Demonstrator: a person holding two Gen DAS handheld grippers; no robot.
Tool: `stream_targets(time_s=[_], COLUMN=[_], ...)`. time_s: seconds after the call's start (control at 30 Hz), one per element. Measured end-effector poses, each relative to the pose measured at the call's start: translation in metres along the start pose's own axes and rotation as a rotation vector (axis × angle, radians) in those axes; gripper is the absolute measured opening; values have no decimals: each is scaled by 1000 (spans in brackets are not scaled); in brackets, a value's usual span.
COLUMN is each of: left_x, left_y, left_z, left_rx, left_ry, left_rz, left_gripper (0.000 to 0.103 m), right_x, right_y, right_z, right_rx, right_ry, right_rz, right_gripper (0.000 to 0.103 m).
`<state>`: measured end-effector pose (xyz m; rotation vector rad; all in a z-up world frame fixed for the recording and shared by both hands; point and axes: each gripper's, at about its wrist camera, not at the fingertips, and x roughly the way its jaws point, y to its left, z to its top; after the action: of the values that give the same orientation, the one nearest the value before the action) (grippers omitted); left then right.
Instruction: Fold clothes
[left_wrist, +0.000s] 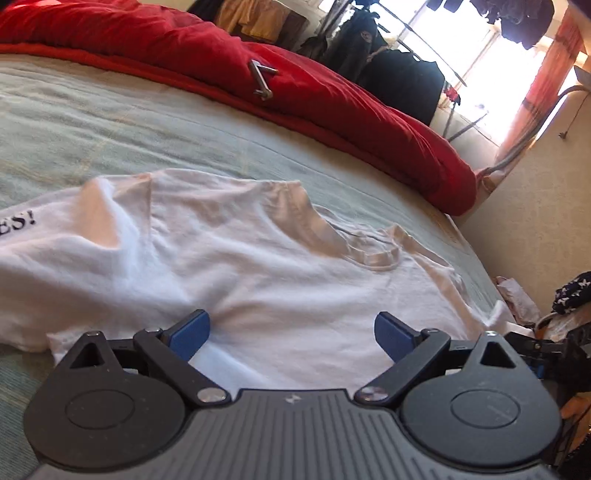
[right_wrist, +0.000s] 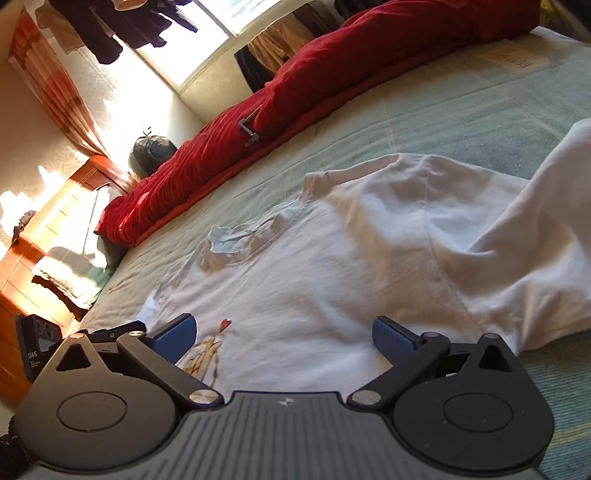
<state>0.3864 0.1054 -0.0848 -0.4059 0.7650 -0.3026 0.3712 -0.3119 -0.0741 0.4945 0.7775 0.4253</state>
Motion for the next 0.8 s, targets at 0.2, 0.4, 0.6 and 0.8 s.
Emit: stream_targets(time_s=[0.2, 0.4, 0.6, 0.8], left_x=[-24, -51, -91, -145], left_y=[-15, -63, -50, -56], left_z=[5, -35, -98, -147], left_rx=[55, 194, 283, 401], left_ry=[61, 157, 164, 164], left_rz=[21, -109, 16, 112], left_gripper=[96, 97, 98, 101], right_x=[-35, -36, -78, -121], right_y=[-9, 9, 5, 17], right_z=[7, -27, -68, -103], right_rx=[40, 91, 5, -72], right_ry=[-31, 141, 81, 91], right_rz=[-82, 75, -21, -151], right_gripper=[103, 103, 103, 103])
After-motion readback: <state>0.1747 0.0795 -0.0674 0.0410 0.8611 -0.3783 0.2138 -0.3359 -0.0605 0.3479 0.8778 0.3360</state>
